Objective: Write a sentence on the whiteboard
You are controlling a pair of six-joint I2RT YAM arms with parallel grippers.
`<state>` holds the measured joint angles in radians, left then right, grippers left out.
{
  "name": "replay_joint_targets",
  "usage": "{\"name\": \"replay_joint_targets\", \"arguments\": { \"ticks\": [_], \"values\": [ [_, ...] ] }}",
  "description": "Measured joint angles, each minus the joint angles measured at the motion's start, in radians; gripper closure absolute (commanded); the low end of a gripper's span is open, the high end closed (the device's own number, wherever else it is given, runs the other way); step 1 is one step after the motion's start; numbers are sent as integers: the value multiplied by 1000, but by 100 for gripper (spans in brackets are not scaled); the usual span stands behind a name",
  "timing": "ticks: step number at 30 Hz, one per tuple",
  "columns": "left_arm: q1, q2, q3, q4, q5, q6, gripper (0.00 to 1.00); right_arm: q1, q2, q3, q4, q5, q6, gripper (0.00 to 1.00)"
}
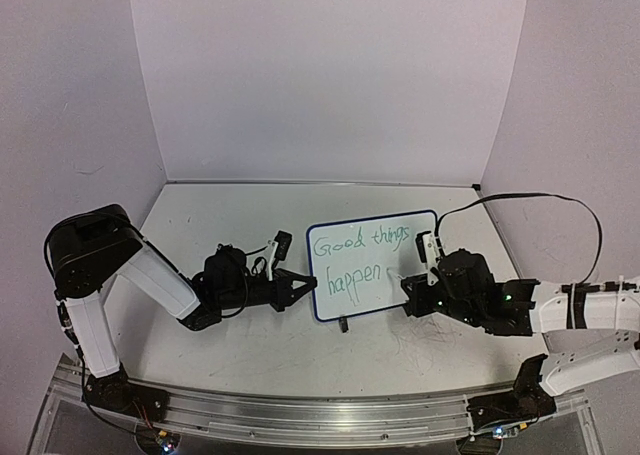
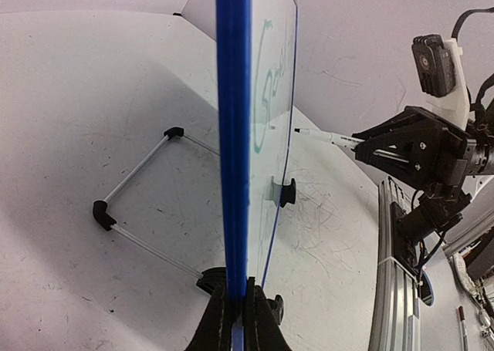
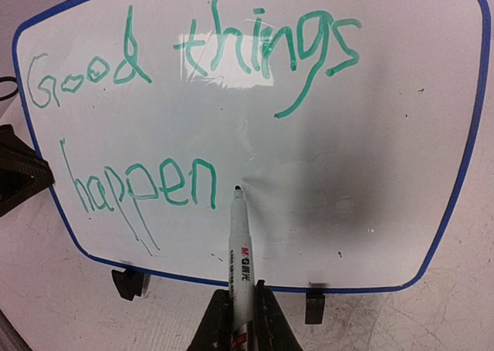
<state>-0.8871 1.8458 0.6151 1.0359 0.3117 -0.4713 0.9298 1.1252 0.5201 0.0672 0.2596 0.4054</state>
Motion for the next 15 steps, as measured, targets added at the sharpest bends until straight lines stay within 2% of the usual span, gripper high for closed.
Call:
{"name": "replay_joint_targets", "arguments": {
  "ticks": [15],
  "values": [
    [0,0,0,0,0,0,100,-5,15,3,48,-11,-38,100]
  ]
}}
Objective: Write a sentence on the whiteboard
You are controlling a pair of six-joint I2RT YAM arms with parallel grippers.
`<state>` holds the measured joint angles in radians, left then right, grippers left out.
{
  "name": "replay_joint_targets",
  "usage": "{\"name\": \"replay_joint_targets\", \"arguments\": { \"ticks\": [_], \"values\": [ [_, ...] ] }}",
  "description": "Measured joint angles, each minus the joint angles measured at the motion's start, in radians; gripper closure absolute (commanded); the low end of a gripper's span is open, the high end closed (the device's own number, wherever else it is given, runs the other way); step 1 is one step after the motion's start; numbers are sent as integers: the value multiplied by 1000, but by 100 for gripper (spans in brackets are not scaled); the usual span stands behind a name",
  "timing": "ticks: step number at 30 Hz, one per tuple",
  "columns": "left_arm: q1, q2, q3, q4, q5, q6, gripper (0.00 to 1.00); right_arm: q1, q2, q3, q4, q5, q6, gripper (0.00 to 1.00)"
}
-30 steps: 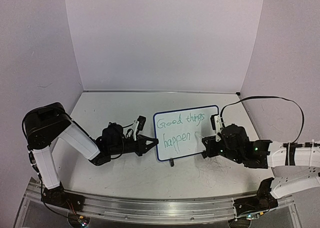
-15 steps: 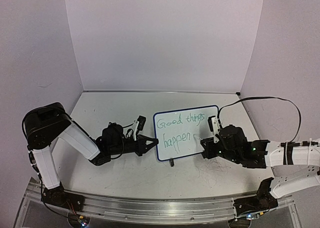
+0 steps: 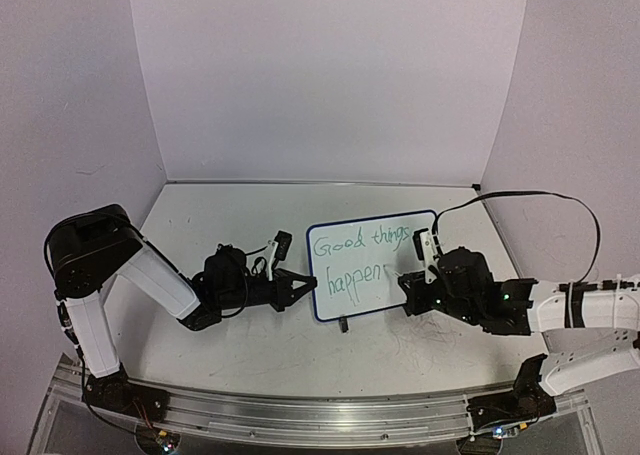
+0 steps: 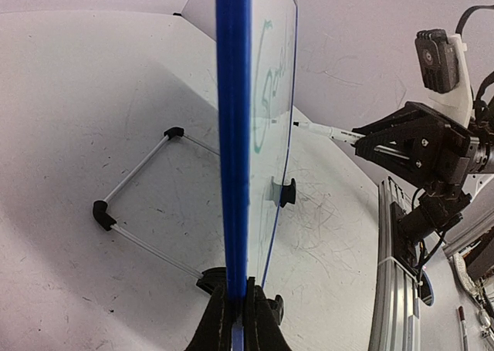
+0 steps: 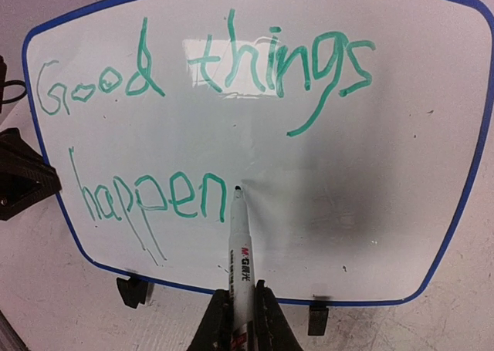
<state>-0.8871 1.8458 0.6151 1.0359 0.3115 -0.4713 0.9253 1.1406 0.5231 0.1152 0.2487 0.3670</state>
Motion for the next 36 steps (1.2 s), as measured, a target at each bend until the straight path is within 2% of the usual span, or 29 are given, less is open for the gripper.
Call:
{"name": "replay_joint_targets", "arguments": {
  "ticks": [22,36],
  "values": [
    [0,0,0,0,-1,0,100,0,65,22,51,16,7,100],
    [0,-1,0,0,-1,0,100,0,5,21,-10,19,28,100]
  ]
}}
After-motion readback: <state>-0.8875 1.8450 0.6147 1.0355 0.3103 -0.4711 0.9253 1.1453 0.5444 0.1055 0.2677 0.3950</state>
